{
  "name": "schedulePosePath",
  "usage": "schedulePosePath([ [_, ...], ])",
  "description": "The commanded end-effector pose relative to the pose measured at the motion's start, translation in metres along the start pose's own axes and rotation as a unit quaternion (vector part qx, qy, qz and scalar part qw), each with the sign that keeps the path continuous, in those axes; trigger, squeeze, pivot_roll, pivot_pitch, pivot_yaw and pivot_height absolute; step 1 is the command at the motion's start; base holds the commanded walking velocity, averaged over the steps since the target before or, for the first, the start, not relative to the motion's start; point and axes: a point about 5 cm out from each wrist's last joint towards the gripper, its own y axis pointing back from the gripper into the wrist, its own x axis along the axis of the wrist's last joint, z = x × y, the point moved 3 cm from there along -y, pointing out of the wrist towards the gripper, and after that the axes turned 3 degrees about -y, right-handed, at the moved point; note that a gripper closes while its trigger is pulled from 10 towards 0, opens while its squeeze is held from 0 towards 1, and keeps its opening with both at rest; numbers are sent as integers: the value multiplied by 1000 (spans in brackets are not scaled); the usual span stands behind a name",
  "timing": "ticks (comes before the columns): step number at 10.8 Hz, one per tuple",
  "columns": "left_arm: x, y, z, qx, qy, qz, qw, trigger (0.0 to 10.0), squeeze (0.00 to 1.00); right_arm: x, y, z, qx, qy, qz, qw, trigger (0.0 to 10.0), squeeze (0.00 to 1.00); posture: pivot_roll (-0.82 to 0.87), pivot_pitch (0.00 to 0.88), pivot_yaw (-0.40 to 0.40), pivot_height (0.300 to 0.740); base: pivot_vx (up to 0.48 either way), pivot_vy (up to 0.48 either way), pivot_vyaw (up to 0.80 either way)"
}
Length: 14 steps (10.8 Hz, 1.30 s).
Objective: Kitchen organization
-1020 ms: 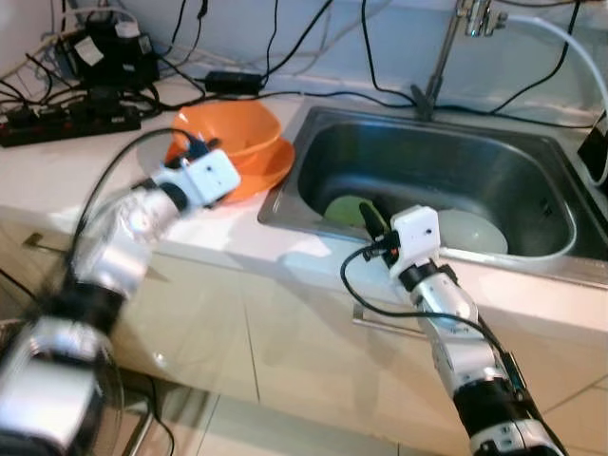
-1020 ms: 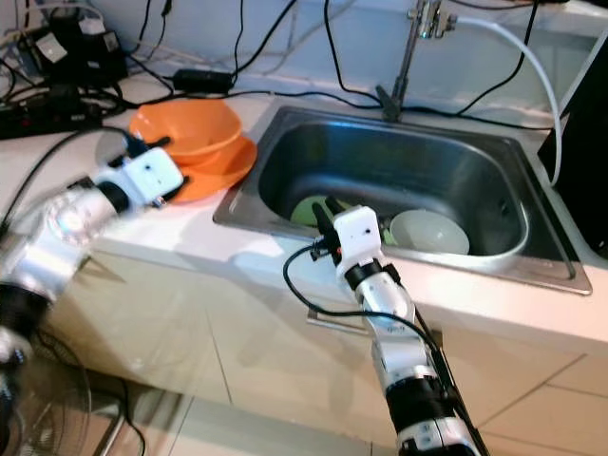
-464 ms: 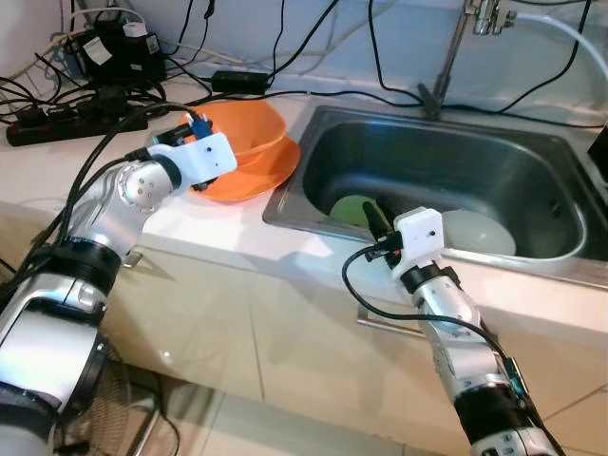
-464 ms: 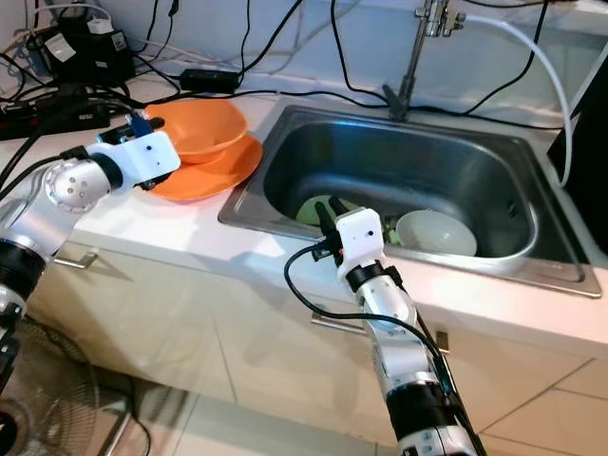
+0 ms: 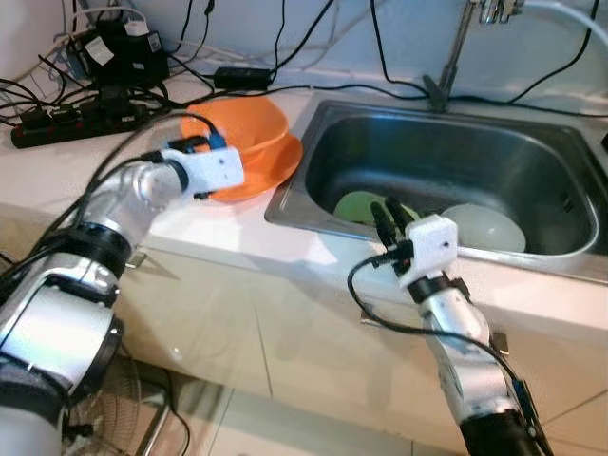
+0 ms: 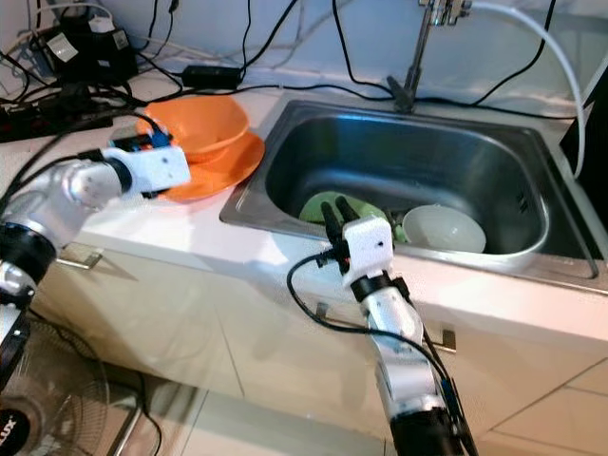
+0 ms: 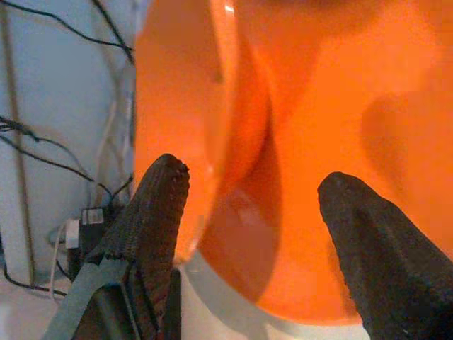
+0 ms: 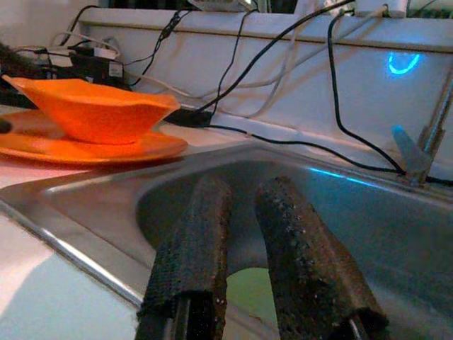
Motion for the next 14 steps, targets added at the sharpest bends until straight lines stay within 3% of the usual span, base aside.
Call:
schedulePosePath([
  [1, 1, 0, -8, 5, -16, -3, 1000, 10000, 0, -26, 13, -6, 6, -7, -63, 998, 10000, 0, 139, 106, 81, 740, 0, 0, 0],
  [9, -3, -5, -12, 34, -58, -51, 996, 10000, 0, -23, 41, -7, -14, -11, -88, 996, 10000, 0, 74, 148, 95, 740, 0, 0, 0],
  [10, -4, -5, -13, 37, -63, -59, 996, 1569, 0, -23, 45, -6, -19, -11, -94, 995, 10000, 0, 64, 154, 98, 740, 0, 0, 0],
  [11, -4, -5, -13, 39, -67, -62, 995, 0, 0, -23, 47, -5, -23, -10, -96, 995, 10000, 0, 57, 160, 100, 740, 0, 0, 0],
  [14, -4, -6, -11, 40, -63, -63, 995, 0, 0, -19, 48, -1, -30, -6, -99, 995, 10000, 0, 53, 163, 100, 740, 0, 0, 0],
])
